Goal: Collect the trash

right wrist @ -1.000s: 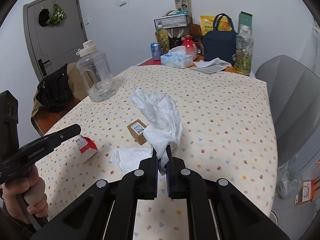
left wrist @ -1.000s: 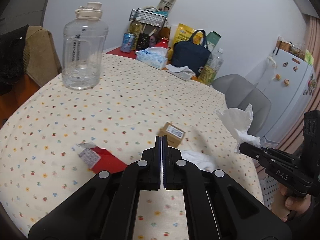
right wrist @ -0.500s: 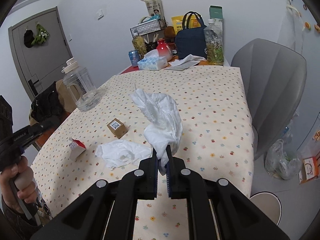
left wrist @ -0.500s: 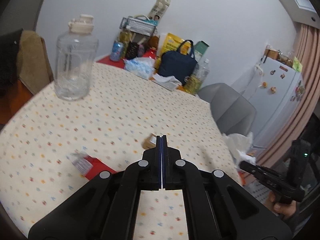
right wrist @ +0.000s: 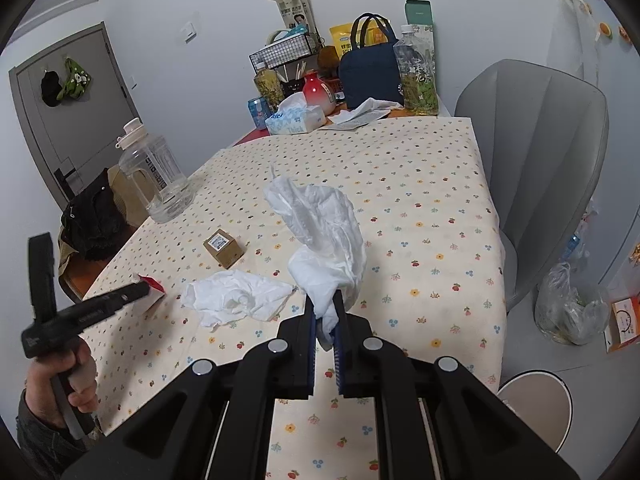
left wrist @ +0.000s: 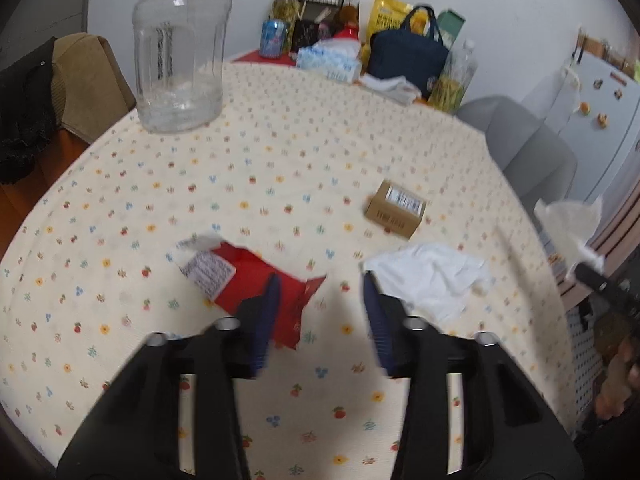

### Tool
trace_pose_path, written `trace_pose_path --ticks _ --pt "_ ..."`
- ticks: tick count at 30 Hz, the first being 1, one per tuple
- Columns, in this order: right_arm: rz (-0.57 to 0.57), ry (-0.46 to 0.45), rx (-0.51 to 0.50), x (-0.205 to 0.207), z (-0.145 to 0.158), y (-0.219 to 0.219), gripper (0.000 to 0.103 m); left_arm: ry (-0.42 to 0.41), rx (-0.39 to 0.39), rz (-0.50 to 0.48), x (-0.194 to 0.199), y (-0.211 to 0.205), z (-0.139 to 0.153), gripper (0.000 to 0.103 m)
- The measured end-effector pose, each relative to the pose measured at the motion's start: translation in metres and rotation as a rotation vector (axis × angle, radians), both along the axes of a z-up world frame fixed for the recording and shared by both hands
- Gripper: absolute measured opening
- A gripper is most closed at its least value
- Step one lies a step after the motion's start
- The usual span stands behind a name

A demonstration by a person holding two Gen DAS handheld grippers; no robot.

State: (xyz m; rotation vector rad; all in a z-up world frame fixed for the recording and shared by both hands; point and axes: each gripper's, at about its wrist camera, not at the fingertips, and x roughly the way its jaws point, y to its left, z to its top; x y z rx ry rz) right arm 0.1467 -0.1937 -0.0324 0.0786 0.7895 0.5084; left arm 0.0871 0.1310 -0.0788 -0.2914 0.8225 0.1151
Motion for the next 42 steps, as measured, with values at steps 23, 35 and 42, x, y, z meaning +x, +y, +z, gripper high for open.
trace_pose_path --ticks 23,35,42 --pt "-0.152 -0.006 -0.021 -0.012 -0.005 -0.092 0.009 -0.144 -0.030 -0.238 0.025 -0.114 0.052 0.003" --pt "-0.308 0.049 -0.044 -0.015 -0.029 -0.167 0.011 -0.140 -0.044 -0.392 0.056 -0.194 0.052 0.003" --pt "-0.372 0.111 -0.049 -0.016 -0.061 -0.204 0.011 -0.112 -0.040 -0.475 0.067 -0.239 0.044 0.003"
